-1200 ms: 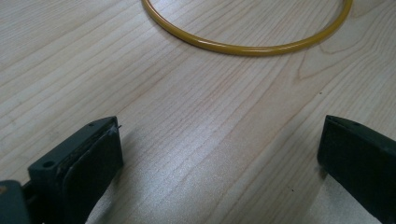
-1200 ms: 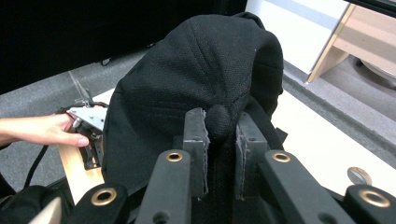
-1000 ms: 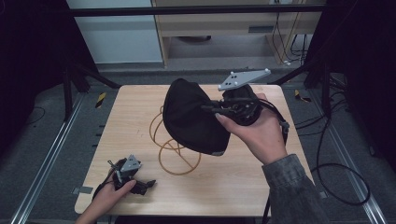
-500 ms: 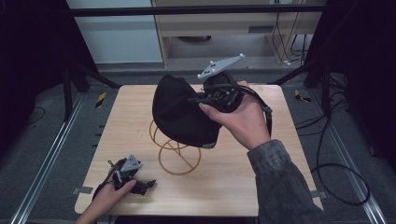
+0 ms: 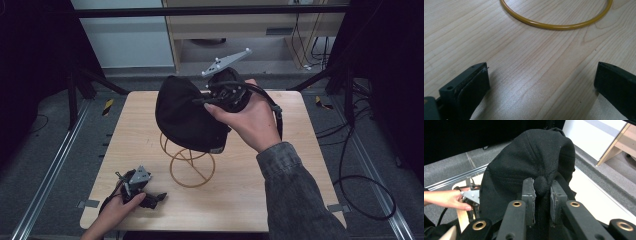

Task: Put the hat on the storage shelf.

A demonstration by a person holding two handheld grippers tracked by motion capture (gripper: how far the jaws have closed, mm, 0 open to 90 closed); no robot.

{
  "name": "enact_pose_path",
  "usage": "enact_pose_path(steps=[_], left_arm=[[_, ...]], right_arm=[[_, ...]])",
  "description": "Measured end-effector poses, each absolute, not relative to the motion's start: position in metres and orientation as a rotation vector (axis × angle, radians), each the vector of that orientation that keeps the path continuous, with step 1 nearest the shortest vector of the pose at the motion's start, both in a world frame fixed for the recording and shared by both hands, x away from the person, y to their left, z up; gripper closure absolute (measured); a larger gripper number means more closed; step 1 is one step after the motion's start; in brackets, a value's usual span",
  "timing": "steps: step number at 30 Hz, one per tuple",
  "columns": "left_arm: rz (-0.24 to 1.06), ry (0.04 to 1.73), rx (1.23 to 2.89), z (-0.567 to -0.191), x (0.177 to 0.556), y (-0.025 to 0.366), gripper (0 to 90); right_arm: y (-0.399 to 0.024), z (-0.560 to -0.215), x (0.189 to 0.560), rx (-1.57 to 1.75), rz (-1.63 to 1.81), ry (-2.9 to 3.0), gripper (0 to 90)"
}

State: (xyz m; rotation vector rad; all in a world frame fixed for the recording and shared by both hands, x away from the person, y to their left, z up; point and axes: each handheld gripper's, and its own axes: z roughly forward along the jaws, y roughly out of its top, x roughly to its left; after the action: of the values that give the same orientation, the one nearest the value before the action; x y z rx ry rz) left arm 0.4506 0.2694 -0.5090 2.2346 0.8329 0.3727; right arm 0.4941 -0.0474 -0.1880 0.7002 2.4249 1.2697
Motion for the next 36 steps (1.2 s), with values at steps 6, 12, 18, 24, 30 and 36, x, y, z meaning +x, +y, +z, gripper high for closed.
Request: enact_pose_path(steps=[6, 12, 18, 24, 30, 36], left_arm=[[0.372, 0.833, 2.235, -0.509, 0.451, 0.269, 0.0], [0.373, 0.833, 2.235, -0.509, 0.451, 0.269, 0.0], [0.373, 0.833, 2.235, -0.509, 0.451, 0.269, 0.0], [0.373, 0.833, 2.235, -0.509, 0.451, 0.269, 0.0], [0.373, 0.833, 2.235, -0.509, 0.451, 0.269, 0.0], [0.372, 0.834, 2.232, -0.509, 0.451, 0.269, 0.0]], right_arm=[[-0.038, -0.185, 0.501, 0.691, 1.234, 2.445, 77.8], [-0.032, -0.191, 0.51, 0.7, 1.216, 2.473, 77.6], [-0.026, -0.194, 0.517, 0.702, 1.2, 2.494, 77.6], [-0.017, -0.198, 0.52, 0.695, 1.174, 2.521, 77.5], [-0.011, -0.202, 0.521, 0.681, 1.145, 2.533, 77.4], [-0.007, -0.205, 0.522, 0.678, 1.125, 2.546, 77.2]])
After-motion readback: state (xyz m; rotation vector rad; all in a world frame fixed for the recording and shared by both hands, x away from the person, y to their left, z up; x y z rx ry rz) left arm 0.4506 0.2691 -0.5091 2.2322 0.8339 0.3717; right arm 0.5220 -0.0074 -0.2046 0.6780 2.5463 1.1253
